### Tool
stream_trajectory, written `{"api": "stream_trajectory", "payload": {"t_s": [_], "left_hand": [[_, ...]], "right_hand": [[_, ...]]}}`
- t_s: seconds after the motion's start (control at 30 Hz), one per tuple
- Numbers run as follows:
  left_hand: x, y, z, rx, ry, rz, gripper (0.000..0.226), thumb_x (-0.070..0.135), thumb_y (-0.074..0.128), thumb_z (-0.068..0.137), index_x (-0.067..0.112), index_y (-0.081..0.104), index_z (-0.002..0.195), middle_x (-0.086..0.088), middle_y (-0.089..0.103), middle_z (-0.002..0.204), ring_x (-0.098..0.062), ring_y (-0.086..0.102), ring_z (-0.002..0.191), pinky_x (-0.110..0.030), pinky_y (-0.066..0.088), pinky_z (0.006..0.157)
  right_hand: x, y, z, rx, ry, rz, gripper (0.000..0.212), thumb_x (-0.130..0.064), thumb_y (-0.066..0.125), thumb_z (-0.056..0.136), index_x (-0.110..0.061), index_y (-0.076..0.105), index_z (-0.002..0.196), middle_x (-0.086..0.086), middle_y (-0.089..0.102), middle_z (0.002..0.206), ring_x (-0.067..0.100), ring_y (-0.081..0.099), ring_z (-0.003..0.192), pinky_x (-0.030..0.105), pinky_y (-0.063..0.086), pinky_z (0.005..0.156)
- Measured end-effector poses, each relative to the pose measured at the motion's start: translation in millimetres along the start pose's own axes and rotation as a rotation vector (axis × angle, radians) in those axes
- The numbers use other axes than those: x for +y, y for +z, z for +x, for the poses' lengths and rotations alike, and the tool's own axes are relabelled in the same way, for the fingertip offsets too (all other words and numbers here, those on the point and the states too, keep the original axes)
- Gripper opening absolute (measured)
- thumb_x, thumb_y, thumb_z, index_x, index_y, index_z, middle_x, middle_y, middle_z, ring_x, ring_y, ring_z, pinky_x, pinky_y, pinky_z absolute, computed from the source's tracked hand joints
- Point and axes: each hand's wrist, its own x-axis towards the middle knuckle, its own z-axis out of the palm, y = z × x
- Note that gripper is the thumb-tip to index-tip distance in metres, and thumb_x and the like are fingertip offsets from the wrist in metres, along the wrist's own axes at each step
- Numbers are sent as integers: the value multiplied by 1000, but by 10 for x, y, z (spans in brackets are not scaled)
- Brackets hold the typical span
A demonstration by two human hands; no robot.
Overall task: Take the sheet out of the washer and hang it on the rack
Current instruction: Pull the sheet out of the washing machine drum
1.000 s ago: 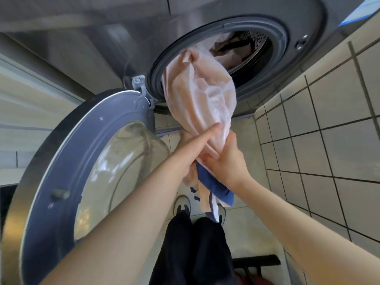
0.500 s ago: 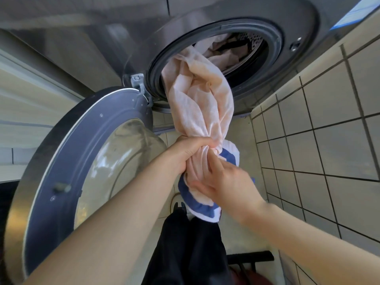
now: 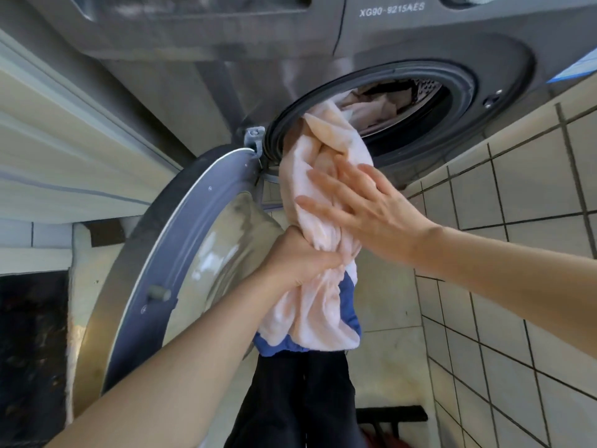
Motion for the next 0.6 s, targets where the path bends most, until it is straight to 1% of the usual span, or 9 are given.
{"api": "stream_trajectory", "payload": {"t_s": [0.07, 0.13, 0.2, 0.27, 0.3, 0.33, 0.4, 0.5, 0.6], "left_hand": [[2, -7, -65, -39, 80, 16, 31, 41, 74, 56, 33, 64, 84, 15, 72, 85, 8, 65, 84, -22, 56, 79], [-19, -54, -87, -73, 128, 15, 31, 36, 72, 60, 35, 62, 89, 14, 71, 88, 9, 63, 88, -24, 56, 82], [-56, -131, -86, -93, 115, 57, 47, 37, 75, 57, 36, 58, 101, 16, 66, 88, 7, 62, 84, -22, 56, 78], [-74, -174, -108, -112, 32, 140, 60, 44, 77, 53, 30, 59, 109, 13, 66, 93, -4, 65, 85, -29, 57, 78], [-75, -173, -130, -119, -17, 171, 56, 49, 75, 50, 32, 60, 101, 12, 67, 91, -7, 66, 84, -32, 57, 77], [-64, -164, -171, -119, -76, 173, 50, 55, 72, 47, 36, 58, 91, 13, 66, 88, -5, 65, 81, -30, 56, 72], [-32, -131, -234, -114, -162, 156, 51, 58, 67, 42, 38, 52, 86, 16, 61, 87, 0, 60, 80, -26, 52, 68], [-38, -55, -306, -73, -122, 216, 60, 47, 71, 52, 34, 45, 105, 16, 56, 99, -6, 58, 91, -33, 54, 81], [2, 37, -432, 36, -96, 253, 81, 49, 67, 56, 44, 25, 126, 18, 54, 104, -4, 55, 89, -30, 52, 76]], "right_hand": [[78, -8, 254, 16, -107, -53, 89, -11, 54, 82, -32, 4, 153, 12, 16, 159, 44, 17, 142, 58, 23, 111], [152, 10, 485, 4, -254, -72, 81, -14, 45, 83, -33, 9, 153, 9, 21, 158, 44, 21, 141, 61, 20, 111], [202, 46, 648, -74, -398, -57, 84, -18, 51, 79, -32, 14, 152, 3, 22, 159, 39, 21, 142, 59, 22, 110], [238, 97, 743, -152, -488, -17, 79, -21, 57, 76, -29, 28, 149, 0, 35, 153, 29, 26, 143, 54, 26, 108], [276, 141, 774, -186, -502, 5, 73, -23, 58, 77, -28, 34, 146, -1, 43, 148, 25, 29, 142, 52, 26, 108], [341, 187, 802, -235, -497, 24, 70, -26, 59, 78, -28, 36, 144, 0, 47, 146, 22, 31, 142, 51, 24, 111], [534, 255, 840, -330, -445, 29, 72, -34, 62, 79, -30, 34, 145, 0, 45, 146, 20, 32, 141, 49, 19, 115], [785, 332, 870, -352, -464, -55, 71, -41, 57, 79, -37, 31, 145, -7, 50, 136, 22, 40, 134, 48, 20, 112], [873, 391, 862, -352, -528, -72, 57, -39, 55, 83, -42, 41, 138, -7, 55, 116, 27, 41, 125, 47, 19, 106]]}}
